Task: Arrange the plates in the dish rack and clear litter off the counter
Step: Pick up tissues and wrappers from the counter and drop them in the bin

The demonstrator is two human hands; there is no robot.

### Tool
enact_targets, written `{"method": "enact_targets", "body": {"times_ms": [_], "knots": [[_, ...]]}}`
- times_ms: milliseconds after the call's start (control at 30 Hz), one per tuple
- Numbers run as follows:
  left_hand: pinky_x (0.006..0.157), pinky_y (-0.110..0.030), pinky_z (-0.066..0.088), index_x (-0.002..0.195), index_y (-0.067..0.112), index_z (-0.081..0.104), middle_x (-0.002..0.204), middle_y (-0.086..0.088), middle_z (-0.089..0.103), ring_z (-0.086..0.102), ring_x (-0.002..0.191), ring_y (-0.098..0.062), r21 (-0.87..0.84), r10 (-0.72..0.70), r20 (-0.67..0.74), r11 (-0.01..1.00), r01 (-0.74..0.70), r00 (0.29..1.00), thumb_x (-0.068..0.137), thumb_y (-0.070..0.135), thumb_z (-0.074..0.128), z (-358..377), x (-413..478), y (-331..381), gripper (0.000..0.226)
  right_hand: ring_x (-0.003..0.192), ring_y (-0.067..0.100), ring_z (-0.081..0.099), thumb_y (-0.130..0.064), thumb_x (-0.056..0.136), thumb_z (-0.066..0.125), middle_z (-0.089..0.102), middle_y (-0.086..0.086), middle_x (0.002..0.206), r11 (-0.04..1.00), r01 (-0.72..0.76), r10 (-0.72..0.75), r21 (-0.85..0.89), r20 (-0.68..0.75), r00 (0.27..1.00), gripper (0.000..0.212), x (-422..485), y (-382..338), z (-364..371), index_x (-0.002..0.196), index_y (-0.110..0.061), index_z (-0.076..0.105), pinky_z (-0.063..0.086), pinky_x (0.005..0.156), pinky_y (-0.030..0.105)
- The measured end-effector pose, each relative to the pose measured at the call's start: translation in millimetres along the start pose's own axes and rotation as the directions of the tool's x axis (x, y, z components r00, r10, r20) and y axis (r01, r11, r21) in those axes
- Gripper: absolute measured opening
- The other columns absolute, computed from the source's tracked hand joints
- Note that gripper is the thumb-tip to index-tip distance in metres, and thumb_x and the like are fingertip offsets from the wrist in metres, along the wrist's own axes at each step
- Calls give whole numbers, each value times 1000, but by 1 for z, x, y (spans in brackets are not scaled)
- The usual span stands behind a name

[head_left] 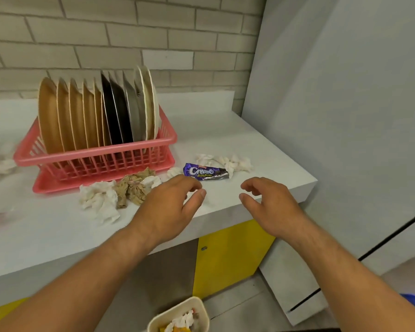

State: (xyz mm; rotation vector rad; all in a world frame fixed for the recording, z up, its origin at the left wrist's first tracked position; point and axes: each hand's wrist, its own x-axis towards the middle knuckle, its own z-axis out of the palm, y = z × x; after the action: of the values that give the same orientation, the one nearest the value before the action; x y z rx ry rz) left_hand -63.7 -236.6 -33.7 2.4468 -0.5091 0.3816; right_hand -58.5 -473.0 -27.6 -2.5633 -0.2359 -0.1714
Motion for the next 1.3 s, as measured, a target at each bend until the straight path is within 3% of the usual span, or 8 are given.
{"method": "enact_targets", "body": {"times_ms": [367,667,867,967,1033,1167,1233,1300], "knots": [[72,-25,40,111,26,62,96,13,56,53,86,-9,58,28,37,998,-30,999,94,38,48,9,67,-25,25,105,11,54,-34,95,55,60,-8,118,996,-67,65,-55,-39,997,29,47,17,-5,123,-25,58,47,91,31],[84,-31,46,121,23,57,119,4,56,55,103,-17,204,-197,28,961,188,980,94,38,50,55,143,-45,32,104,7,54,-36,94,55,59,-11,119,998,-8,11,-56,62,998,31,115,71,5,124,-27,58,41,87,21],[87,-36,48,140,32,37,135,-1,40,52,113,-26,391,-426,313,873,293,849,88,45,56,94,206,-63,57,99,5,55,-38,94,54,59,-14,116,996,76,-71,-44,101,992,29,152,103,1,122,-31,57,42,83,20],[83,-33,48,129,29,53,128,-2,49,54,109,-24,488,-466,410,839,243,784,89,28,57,105,225,-66,40,99,4,55,-39,94,53,59,-16,114,995,93,-89,-22,120,989,28,162,114,1,121,-32,57,43,84,20],[82,-31,50,110,22,66,117,-2,61,57,103,-21,525,-456,393,824,213,799,90,11,51,107,234,-69,27,96,3,56,-40,94,53,59,-16,114,995,97,-95,-9,138,986,28,167,120,0,121,-33,57,43,81,19],[100,-29,39,133,23,53,136,-8,48,47,123,-23,419,-444,307,857,300,842,96,8,39,95,240,-74,42,92,1,57,-40,94,53,58,-17,112,996,83,-84,14,146,986,27,178,131,-3,121,-34,57,40,74,13],[95,-31,41,130,22,54,127,-12,47,50,114,-27,363,-427,235,872,328,873,99,16,34,85,243,-73,37,92,1,56,-39,95,52,58,-18,111,996,87,-89,18,152,984,27,182,132,-2,121,-34,56,39,73,12],[81,-33,45,107,15,62,110,-15,53,55,94,-29,258,-387,118,901,348,914,99,22,33,76,245,-70,31,92,1,56,-38,95,52,58,-17,111,994,103,-106,26,158,982,27,186,130,1,122,-33,57,40,75,14]]}}
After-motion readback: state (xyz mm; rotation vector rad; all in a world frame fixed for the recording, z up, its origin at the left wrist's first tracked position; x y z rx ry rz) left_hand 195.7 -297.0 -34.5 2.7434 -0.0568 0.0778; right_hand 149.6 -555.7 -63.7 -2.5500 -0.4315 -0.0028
